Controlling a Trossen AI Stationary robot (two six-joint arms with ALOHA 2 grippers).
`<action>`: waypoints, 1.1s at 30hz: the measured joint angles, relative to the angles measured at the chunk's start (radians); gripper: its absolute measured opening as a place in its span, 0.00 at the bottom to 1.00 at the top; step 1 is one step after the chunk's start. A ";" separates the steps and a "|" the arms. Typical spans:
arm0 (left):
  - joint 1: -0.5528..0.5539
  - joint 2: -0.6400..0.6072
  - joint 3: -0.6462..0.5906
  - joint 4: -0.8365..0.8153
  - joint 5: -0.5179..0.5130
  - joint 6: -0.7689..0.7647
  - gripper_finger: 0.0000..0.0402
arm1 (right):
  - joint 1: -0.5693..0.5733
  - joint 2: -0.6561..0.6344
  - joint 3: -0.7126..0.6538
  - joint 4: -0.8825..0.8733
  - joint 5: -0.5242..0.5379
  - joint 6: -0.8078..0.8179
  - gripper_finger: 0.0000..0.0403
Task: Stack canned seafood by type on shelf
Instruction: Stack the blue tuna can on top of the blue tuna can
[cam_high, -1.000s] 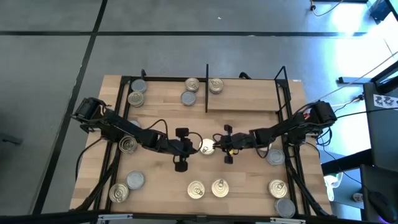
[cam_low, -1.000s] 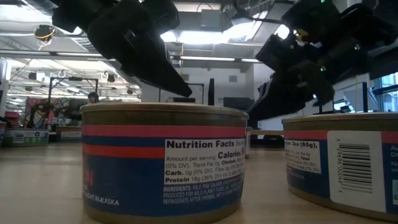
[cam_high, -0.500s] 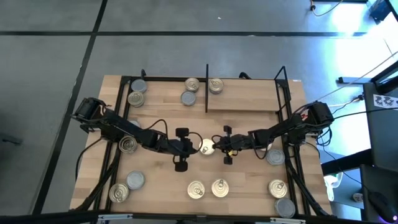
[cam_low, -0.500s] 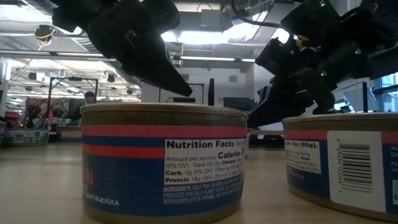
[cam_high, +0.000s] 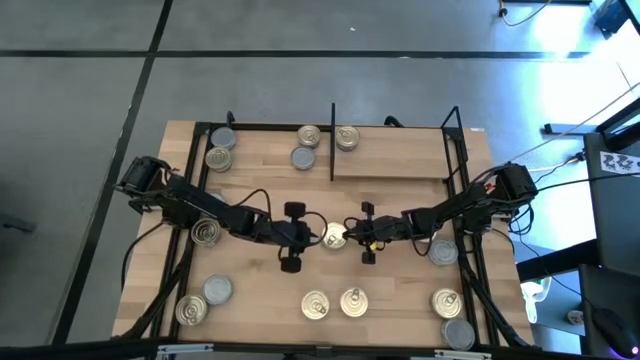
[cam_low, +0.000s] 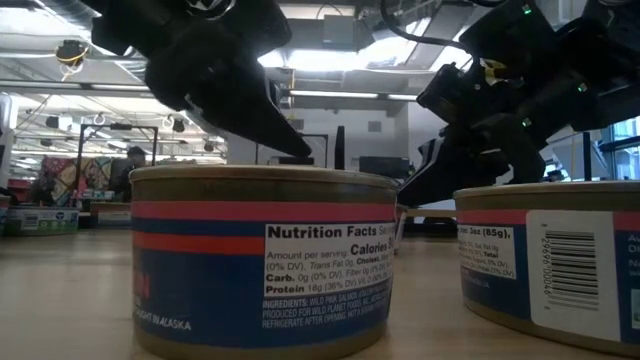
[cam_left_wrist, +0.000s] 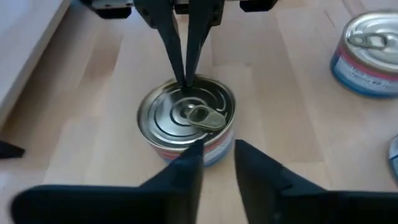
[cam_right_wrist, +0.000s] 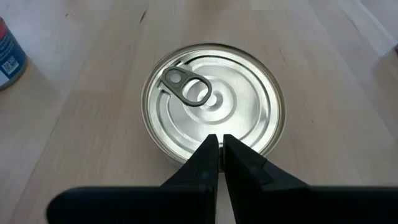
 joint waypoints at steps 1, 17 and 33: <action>0.000 0.000 0.000 0.000 0.000 0.027 0.28 | 0.000 0.000 0.000 0.000 0.000 0.000 0.06; -0.008 0.127 0.024 0.036 -0.158 0.604 0.66 | -0.001 0.002 -0.002 -0.007 0.000 -0.001 0.06; -0.006 0.191 0.040 0.042 -0.158 0.814 0.70 | -0.001 0.002 -0.002 -0.007 0.000 -0.005 0.06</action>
